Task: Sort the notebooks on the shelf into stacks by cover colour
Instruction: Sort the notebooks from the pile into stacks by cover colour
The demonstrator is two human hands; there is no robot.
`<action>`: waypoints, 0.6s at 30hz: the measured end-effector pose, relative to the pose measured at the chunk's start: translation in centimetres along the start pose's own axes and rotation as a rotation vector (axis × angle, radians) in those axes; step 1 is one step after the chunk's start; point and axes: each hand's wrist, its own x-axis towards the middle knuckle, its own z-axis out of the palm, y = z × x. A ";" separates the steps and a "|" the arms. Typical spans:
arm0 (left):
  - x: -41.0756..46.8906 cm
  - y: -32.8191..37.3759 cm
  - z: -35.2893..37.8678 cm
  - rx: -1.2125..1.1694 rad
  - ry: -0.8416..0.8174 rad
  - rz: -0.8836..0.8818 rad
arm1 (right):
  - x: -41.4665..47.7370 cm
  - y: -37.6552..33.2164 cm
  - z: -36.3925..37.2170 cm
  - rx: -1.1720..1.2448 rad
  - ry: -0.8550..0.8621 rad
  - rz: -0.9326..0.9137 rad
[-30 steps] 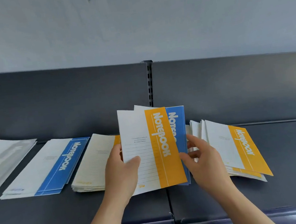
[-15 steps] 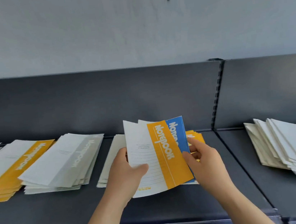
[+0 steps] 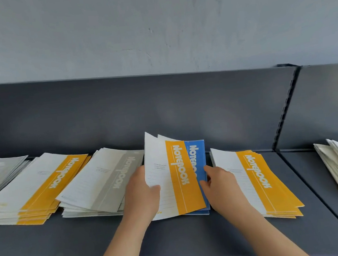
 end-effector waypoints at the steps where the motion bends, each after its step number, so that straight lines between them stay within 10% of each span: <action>1: 0.2 -0.2 0.2 0.012 -0.005 -0.008 | 0.2 -0.1 0.1 -0.062 -0.009 -0.015; 11: -0.3 -0.9 -0.1 -0.029 0.050 0.009 | 0.0 0.1 -0.1 -0.157 0.033 -0.131; 18: -1.4 -1.6 -2.7 -0.488 0.099 -0.044 | -0.6 -2.1 0.4 0.274 -0.007 -0.060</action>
